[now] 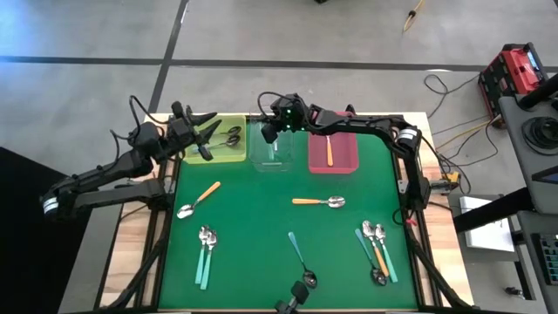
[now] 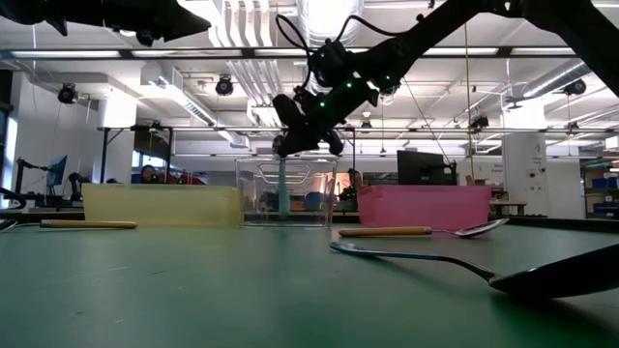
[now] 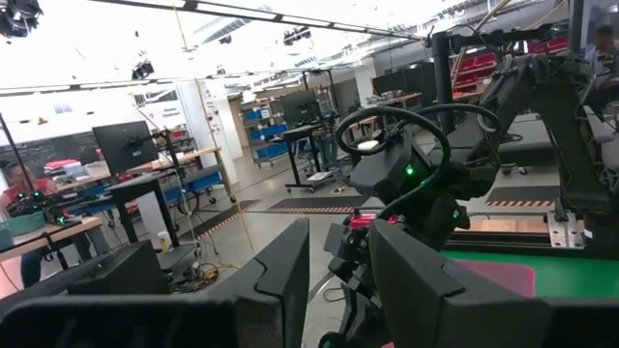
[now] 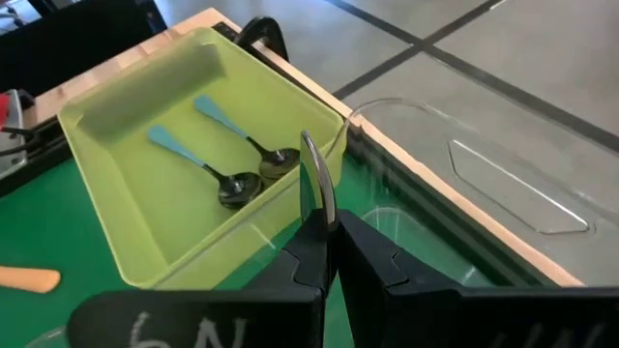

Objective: Sort silverware by color (type)
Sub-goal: Put the green spoon into the transparent bin

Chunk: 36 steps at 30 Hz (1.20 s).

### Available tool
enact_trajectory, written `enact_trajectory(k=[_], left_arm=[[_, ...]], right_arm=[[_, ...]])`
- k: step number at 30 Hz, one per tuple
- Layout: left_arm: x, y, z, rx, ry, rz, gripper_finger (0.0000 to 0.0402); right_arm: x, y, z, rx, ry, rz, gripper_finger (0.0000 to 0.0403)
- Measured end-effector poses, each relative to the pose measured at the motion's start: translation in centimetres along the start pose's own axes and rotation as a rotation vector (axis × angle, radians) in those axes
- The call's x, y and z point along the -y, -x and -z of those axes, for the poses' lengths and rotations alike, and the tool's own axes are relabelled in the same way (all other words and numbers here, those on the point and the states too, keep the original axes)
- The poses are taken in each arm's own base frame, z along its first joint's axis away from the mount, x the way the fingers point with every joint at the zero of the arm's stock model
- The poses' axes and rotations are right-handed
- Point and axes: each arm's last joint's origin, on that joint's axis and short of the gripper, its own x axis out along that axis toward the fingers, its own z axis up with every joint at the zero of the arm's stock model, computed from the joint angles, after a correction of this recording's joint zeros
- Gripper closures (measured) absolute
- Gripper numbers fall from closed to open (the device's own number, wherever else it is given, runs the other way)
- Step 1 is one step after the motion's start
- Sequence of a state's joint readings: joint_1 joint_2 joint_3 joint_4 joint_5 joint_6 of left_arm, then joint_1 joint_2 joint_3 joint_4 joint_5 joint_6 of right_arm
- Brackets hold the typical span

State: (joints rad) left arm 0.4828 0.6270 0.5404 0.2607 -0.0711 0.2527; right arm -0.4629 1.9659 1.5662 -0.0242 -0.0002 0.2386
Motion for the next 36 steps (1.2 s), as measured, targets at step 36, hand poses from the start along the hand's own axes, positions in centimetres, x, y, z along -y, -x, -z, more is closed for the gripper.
enact_trajectory(k=[36], left_arm=[[0.0, 0.0, 0.0, 0.0, -0.015, 0.0, 0.0309]], right_arm=[[0.4, -0.2, 1.0, -0.025, 0.013, 0.036, 0.0394]])
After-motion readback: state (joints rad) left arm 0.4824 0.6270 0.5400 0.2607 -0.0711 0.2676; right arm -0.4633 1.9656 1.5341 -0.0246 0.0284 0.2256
